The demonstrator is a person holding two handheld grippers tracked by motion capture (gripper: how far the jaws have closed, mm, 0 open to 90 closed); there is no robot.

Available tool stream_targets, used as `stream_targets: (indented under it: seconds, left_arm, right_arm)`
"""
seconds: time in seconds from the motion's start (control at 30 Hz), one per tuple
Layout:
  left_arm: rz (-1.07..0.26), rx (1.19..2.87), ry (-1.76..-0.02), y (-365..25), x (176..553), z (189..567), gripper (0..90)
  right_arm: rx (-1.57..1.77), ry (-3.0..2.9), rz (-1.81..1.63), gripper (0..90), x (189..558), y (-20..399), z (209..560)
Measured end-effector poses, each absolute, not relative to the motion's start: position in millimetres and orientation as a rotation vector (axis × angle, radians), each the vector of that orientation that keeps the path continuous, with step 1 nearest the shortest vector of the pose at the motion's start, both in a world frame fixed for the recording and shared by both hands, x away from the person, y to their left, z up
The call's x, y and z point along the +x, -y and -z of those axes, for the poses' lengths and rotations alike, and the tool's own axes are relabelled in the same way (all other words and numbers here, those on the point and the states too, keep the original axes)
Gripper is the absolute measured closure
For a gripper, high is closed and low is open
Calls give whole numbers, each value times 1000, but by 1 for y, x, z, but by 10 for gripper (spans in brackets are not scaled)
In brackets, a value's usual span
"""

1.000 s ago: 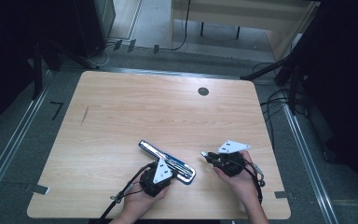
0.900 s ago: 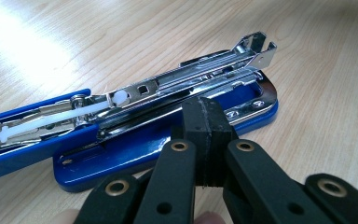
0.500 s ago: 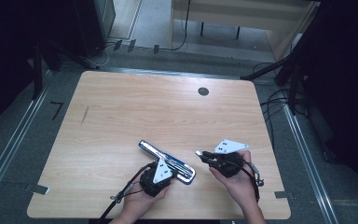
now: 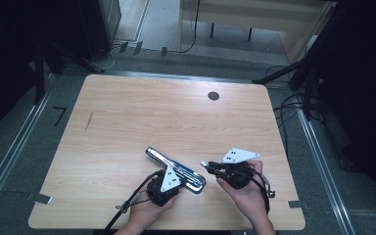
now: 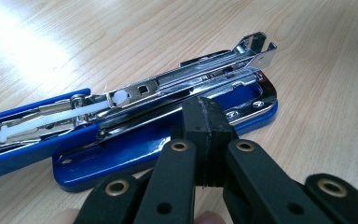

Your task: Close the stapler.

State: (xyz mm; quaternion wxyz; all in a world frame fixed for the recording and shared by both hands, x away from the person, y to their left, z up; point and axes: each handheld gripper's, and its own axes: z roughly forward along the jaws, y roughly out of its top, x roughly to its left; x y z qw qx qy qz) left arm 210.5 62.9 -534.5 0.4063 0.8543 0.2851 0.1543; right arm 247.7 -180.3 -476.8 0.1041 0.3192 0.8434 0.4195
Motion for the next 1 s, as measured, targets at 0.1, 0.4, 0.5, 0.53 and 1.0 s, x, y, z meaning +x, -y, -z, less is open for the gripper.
stream_targets:
  seconds: [0.1, 0.4, 0.5, 0.53, 1.0]
  left_arm:
    - [-384, 2155, -720, -63, 211, 534, 900]
    - [-379, 2154, -719, -63, 211, 534, 900]
    - [-380, 2153, -719, -63, 211, 534, 900]
    - [-381, 2154, -718, -64, 211, 534, 900]
    - [-372, 2149, -725, -64, 212, 534, 900]
  right_arm:
    - [930, -2494, -1233, 799, 246, 178, 475]
    - [906, -2530, -1227, 799, 243, 169, 474]
    - [878, -2542, -1218, 799, 241, 164, 473]
    - [871, -2547, -1210, 799, 240, 162, 472]
    - [822, -2585, -1171, 799, 237, 147, 471]
